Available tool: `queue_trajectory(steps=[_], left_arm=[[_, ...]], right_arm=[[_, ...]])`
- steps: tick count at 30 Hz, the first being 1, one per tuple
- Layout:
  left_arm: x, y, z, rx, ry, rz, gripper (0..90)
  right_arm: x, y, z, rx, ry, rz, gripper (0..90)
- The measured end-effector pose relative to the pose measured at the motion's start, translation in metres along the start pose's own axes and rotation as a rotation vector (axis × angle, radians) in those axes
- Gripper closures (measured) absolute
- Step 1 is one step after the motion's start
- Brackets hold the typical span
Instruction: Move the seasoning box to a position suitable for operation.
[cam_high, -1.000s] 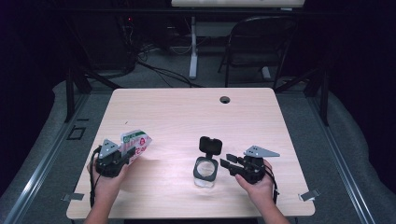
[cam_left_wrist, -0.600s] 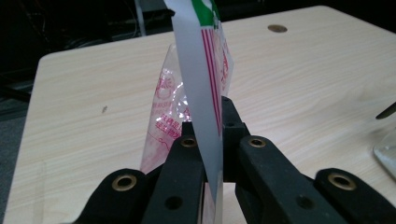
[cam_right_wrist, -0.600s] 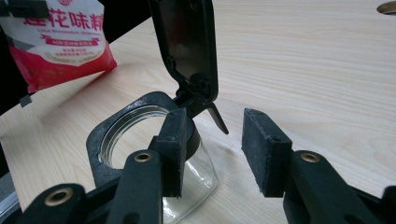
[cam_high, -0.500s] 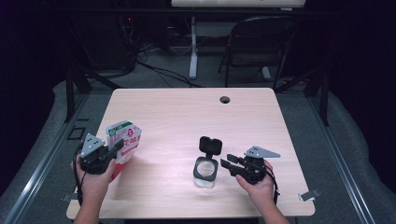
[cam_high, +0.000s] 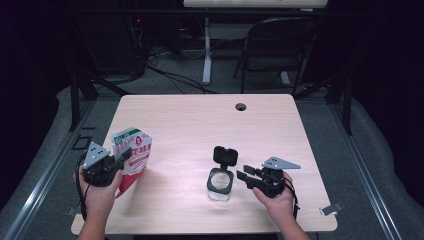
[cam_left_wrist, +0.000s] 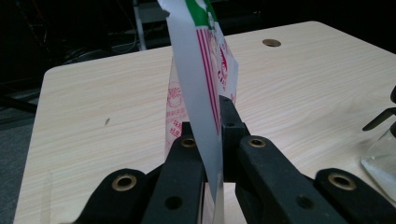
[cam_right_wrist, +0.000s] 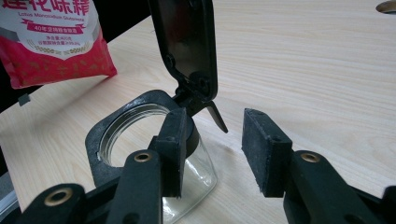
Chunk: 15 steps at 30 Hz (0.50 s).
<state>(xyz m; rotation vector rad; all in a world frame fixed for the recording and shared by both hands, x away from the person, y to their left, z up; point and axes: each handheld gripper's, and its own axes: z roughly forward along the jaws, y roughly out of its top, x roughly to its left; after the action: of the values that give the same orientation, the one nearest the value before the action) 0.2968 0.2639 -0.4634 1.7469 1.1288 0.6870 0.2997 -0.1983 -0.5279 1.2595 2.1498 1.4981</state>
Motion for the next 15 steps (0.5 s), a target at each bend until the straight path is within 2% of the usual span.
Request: queue_trajectory(steps=[7,15], left_arm=[[-0.007,0.003,0.000,-0.003,-0.021,0.009,90.0],[-0.019,0.007,0.002,0.000,-0.057,0.041,90.0]], right_arm=[[0.000,0.000,0.000,0.008,-0.011,-0.010,59.6],[0.000,0.003,0.000,0.015,-0.014,-0.021,56.6]])
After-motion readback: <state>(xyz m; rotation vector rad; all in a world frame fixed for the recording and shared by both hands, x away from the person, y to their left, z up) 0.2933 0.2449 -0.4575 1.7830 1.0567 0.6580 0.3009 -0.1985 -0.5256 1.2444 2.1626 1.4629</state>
